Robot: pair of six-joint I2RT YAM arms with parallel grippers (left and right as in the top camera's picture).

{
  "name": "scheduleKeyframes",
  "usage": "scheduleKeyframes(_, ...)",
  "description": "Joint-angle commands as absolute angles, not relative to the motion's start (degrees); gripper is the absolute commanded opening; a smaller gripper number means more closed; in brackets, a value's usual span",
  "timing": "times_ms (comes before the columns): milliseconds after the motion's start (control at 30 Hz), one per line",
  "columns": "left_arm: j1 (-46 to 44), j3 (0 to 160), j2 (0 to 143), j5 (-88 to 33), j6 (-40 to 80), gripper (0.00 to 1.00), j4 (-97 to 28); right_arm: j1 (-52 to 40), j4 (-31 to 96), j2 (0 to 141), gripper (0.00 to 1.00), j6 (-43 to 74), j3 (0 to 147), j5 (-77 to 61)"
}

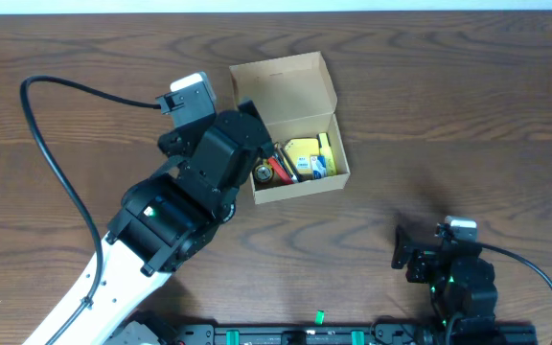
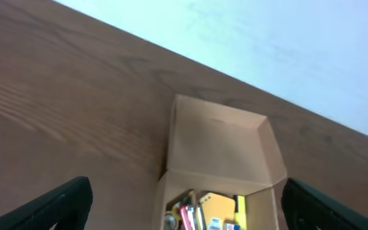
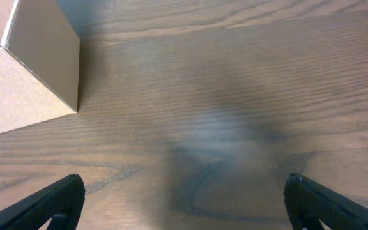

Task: Pack container
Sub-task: 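Open the left gripper and withdraw it from the box, then raise both grippers to the box lid's far edge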

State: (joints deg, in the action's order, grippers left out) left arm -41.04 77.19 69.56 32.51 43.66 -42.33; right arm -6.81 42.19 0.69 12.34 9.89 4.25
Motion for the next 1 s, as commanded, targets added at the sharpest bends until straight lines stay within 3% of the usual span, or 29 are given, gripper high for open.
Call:
scheduleKeyframes(0,-40.82,77.62,70.02,34.70,43.62,0.95,-42.70,-6.46,42.35,0.32,0.99,11.51,9.28,4.05)
scheduleKeyframes(233,-38.79,77.62,70.94,33.30,43.16,0.95,-45.87,-6.44,42.19,0.32,0.99,11.51,9.28,4.54)
scheduleKeyframes(567,-19.27,78.08,75.44,9.08,38.57,0.96,-41.19,-6.39,32.29,4.71,0.99,17.17,15.07,-0.34)
scheduleKeyframes(700,-13.87,80.38,79.75,2.13,38.54,0.96,-41.17,-6.39,27.62,18.15,0.99,15.35,22.09,1.54)
scheduleKeyframes(867,-11.90,82.85,85.69,-1.45,38.79,0.99,-40.36,-6.39,21.30,46.54,0.99,12.69,39.42,2.48)
scheduleKeyframes(967,-11.90,82.85,86.96,-1.37,41.23,0.87,-39.24,-6.39,21.63,59.46,0.99,8.95,49.74,-2.24)
